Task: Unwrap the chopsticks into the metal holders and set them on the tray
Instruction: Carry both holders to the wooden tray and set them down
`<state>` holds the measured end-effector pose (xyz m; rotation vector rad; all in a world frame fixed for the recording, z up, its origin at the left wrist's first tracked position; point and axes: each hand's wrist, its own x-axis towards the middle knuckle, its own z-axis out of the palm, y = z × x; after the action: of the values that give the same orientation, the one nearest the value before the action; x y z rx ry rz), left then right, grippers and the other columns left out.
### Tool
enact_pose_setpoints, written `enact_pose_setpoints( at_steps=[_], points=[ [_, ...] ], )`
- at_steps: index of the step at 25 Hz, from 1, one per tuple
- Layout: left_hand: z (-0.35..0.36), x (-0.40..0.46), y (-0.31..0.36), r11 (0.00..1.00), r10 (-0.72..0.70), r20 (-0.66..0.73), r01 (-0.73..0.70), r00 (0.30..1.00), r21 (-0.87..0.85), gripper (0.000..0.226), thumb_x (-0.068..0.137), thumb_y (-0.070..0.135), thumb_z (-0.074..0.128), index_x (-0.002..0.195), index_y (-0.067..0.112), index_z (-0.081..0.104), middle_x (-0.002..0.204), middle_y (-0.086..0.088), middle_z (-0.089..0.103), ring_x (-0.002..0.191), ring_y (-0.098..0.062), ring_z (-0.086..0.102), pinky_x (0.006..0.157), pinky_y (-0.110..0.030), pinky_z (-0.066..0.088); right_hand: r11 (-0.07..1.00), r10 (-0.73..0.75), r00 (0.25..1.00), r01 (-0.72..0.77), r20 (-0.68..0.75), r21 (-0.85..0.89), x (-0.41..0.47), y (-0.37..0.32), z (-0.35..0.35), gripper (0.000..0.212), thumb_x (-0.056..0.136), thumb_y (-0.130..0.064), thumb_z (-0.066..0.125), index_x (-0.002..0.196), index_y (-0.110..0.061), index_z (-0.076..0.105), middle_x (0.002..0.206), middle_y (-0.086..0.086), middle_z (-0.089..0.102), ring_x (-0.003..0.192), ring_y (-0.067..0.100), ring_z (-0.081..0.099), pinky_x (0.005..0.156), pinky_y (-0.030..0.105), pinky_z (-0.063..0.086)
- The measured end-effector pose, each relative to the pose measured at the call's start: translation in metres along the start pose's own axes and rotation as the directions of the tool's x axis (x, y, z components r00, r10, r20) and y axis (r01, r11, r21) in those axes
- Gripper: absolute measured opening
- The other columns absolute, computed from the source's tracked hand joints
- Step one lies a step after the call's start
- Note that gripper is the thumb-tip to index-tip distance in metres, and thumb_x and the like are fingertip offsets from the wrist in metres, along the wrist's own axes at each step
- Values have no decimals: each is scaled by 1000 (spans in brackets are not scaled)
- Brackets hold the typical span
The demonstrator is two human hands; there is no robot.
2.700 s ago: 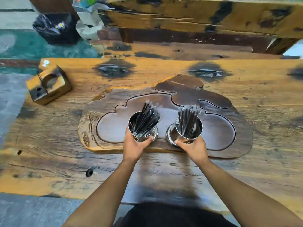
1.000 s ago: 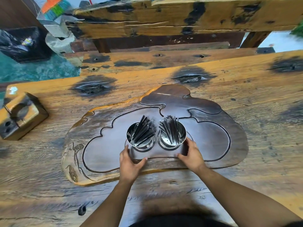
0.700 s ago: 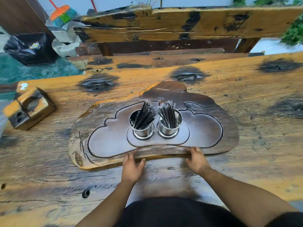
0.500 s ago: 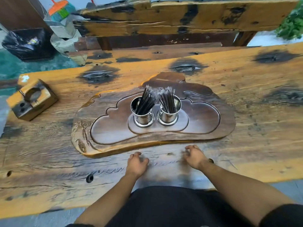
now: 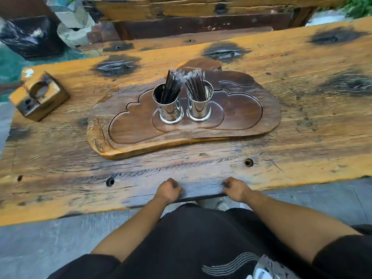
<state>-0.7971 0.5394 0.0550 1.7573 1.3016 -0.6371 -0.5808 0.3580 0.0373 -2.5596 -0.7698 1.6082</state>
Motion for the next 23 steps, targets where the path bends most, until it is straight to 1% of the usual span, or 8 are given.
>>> enact_pose_setpoints(
  at_steps=[3, 5, 7, 9, 11, 19, 21, 23],
  points=[
    [23, -24, -3, 998, -55, 1, 55, 998, -21, 25, 101, 34, 57, 114, 14, 56, 118, -13, 64, 102, -29, 59, 88, -33, 46, 998, -46, 998, 44, 38, 55, -5, 17, 2, 32, 100, -31, 58, 126, -13, 53, 122, 10, 65, 103, 28, 64, 87, 35, 51],
    [42, -38, -8, 996, -85, 10, 85, 996, -35, 36, 100, 37, 59, 124, 10, 56, 119, -13, 65, 104, -30, 61, 87, -34, 48, 997, -75, 996, 73, 45, 40, -6, 32, 9, 38, 99, -33, 57, 131, -13, 54, 129, 12, 64, 110, 31, 63, 91, 36, 51],
    [61, -48, -13, 992, -111, 23, 112, 994, -55, 45, 99, 39, 60, 130, 8, 55, 122, -15, 66, 109, -32, 63, 92, -37, 51, 997, -74, 996, 74, 50, -4, -17, 42, 16, 44, 100, -32, 54, 139, -12, 51, 135, 14, 62, 116, 31, 60, 92, 32, 47],
    [75, -58, -16, 992, -124, 22, 125, 992, -32, 48, 98, 42, 60, 134, 11, 54, 126, -14, 66, 115, -32, 62, 94, -33, 47, 995, -65, 995, 69, 71, -65, -23, 53, 26, 50, 103, -33, 50, 147, -11, 47, 144, 13, 57, 128, 31, 55, 100, 30, 43],
    [79, -63, -15, 993, -118, 25, 118, 993, 0, 48, 98, 43, 59, 135, 13, 54, 129, -13, 66, 119, -31, 61, 92, -32, 43, 995, -57, 995, 63, 79, -75, -26, 59, 33, 51, 104, -35, 48, 148, -11, 47, 146, 11, 56, 133, 29, 52, 103, 28, 41],
    [73, -46, -16, 998, -18, 83, 13, 996, 55, 47, 99, 40, 56, 137, 12, 52, 126, -14, 66, 117, -32, 61, 82, -30, 40, 999, -42, 999, 41, -23, -26, -29, 44, 48, 46, 102, -34, 51, 141, -10, 54, 139, 12, 61, 127, 29, 56, 100, 30, 43],
    [69, -42, -18, 998, -8, 89, 4, 996, 55, 49, 99, 40, 56, 138, 12, 51, 128, -16, 65, 118, -32, 60, 83, -31, 41, 998, -59, 998, 59, -26, -30, -32, 34, 50, 44, 102, -33, 51, 139, -11, 55, 137, 10, 63, 125, 28, 57, 97, 29, 43],
    [66, -39, -17, 999, -9, 82, 5, 997, 42, 49, 100, 40, 56, 139, 11, 50, 132, -16, 63, 121, -33, 58, 89, -33, 44, 997, -79, 997, 78, -23, -28, -31, 30, 50, 42, 101, -34, 52, 137, -13, 56, 135, 9, 63, 122, 27, 58, 93, 28, 42]
  ],
)
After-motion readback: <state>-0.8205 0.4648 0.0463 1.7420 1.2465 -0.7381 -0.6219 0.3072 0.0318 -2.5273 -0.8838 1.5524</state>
